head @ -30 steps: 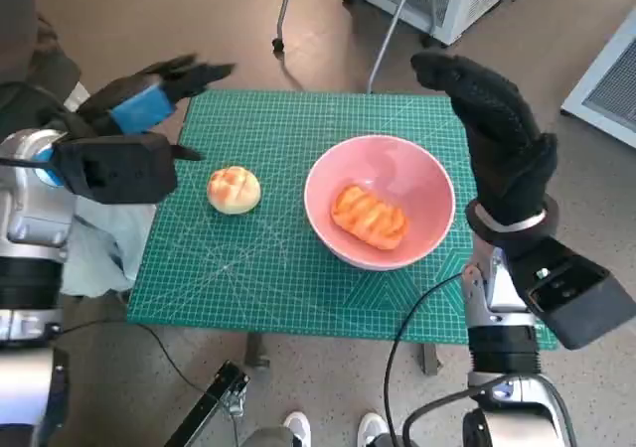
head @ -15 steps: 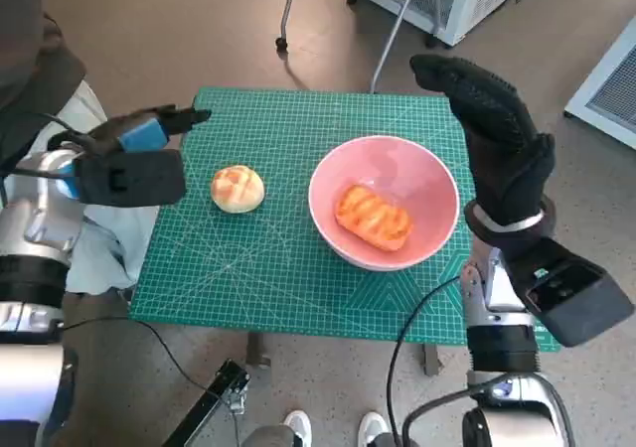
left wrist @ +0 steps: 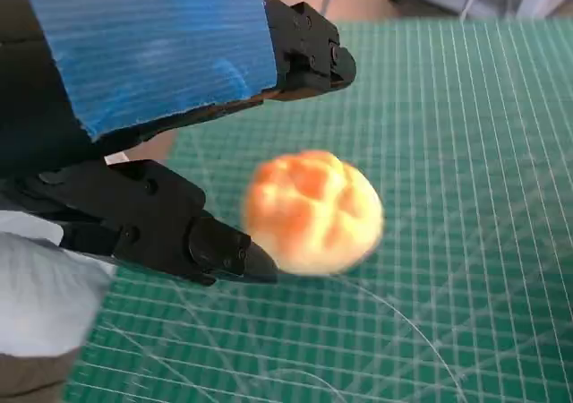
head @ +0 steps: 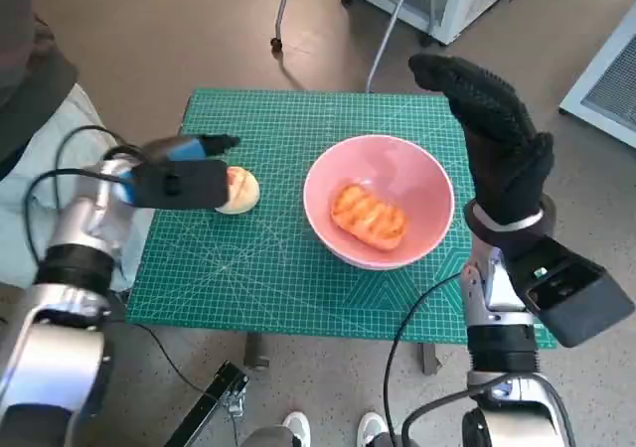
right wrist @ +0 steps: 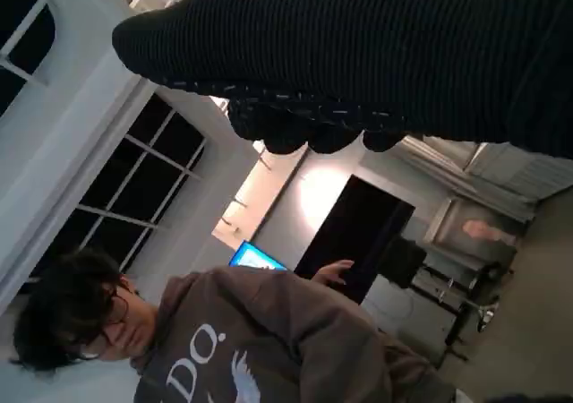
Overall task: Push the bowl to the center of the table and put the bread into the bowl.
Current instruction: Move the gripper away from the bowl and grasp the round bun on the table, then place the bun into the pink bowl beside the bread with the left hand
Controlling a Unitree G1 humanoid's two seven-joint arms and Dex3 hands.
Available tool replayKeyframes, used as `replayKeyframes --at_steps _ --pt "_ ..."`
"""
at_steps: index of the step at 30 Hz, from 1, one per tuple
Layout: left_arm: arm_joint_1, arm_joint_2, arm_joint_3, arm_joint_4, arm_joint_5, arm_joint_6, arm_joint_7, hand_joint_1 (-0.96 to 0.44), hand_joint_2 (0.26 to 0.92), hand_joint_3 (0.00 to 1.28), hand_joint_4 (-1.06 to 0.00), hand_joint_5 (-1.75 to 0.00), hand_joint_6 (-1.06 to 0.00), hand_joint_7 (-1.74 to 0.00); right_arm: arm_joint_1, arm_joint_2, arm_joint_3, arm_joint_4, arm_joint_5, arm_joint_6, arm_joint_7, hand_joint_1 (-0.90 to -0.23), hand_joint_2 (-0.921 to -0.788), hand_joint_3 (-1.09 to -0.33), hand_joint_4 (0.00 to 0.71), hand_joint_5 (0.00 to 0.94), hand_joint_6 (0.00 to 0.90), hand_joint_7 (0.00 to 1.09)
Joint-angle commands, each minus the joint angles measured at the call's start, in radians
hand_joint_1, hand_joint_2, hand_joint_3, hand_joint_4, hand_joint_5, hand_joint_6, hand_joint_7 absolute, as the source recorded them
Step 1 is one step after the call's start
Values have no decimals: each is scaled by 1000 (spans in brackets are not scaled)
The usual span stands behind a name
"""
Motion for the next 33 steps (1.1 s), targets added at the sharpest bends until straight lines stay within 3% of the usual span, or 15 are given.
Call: replayKeyframes --at_steps 1,7,13,15,17,18,19,21,26,33 --pt "-32 -43 -30 59 28 22 48 -164 794 0 -126 -2 -290 -58 20 -6 5 -7 -10 7 9 -615 -921 -741 304 1 -1 825" --pt "-27 -93 -51 99 44 29 125 -168 796 2 -148 -11 -311 -62 24 -11 4 -15 -10 9 10 -616 -921 -740 306 1 -1 824" --pt "-12 -119 -93 119 83 21 215 -149 848 22 -229 -34 -401 -100 32 -14 5 -25 -16 9 7 -618 -921 -735 307 2 -1 822" --pt "-9 -121 -110 123 101 17 239 -138 874 24 -305 -49 -461 -125 34 -14 6 -30 -19 11 4 -617 -921 -734 307 2 -1 819" --pt "-9 -117 -129 124 119 10 255 -117 902 40 -481 -114 -561 -173 36 -15 5 -33 -20 12 4 -618 -921 -734 307 2 -1 815" --pt "-9 -114 -137 125 127 7 261 -94 906 63 -507 -340 -550 -392 36 -16 5 -34 -20 12 4 -620 -921 -734 307 2 -1 814" --pt "-12 -107 -143 126 133 2 262 -61 911 116 -520 -694 -512 -732 37 -17 3 -35 -19 14 5 -622 -921 -733 307 2 -1 813" --pt "-20 -96 -148 128 138 -5 259 -26 917 133 -572 -1017 -524 -1049 39 -19 2 -40 -17 19 6 -629 -921 -731 307 2 -1 811" --pt "-63 -58 -129 109 121 -24 235 -5 920 122 -585 -1168 -597 -1224 43 -25 -1 -53 -8 32 9 -649 -921 -725 308 2 -1 812" --pt "-113 5 -21 -64 40 -99 278 -1 920 116 -605 -1196 -601 -1246 47 -22 2 -69 3 53 10 -659 -921 -710 307 2 -1 815"
